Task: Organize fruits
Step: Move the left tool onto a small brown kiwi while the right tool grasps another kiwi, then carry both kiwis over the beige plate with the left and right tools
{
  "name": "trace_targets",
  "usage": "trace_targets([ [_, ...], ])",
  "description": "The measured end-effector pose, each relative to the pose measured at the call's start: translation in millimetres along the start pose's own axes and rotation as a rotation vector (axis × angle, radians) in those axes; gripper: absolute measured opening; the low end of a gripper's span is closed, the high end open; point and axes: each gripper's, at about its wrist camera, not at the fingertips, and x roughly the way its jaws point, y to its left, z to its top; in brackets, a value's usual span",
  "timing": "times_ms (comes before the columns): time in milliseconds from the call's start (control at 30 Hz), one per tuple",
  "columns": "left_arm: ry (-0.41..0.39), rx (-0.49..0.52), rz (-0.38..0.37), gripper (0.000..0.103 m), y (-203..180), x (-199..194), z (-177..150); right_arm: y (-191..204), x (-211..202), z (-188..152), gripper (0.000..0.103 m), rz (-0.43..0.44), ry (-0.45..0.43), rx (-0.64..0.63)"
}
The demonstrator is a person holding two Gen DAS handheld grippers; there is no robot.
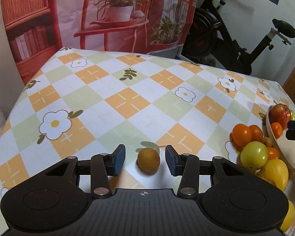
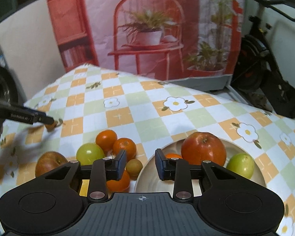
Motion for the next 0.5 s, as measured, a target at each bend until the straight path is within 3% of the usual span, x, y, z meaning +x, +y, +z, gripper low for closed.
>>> trace_targets([
  [67,-0.002,0.001,-0.008,0.026,-0.8,2.0,-0.3,1.5,6.3,4.3,0.022,0.013,0.026,-0.044],
  [200,-0.012,0.011,-0.009,0.026,-4.0,2.3,-1.2,6.3,19.0,12.3,0.011,0.044,0.083,-0.130],
  [500,-0.027,-0.024,-0.045,0.026,2.7,-6.3,-8.3,17.5,45.3,24.8,0.011,0.057,0.221,-0.275],
])
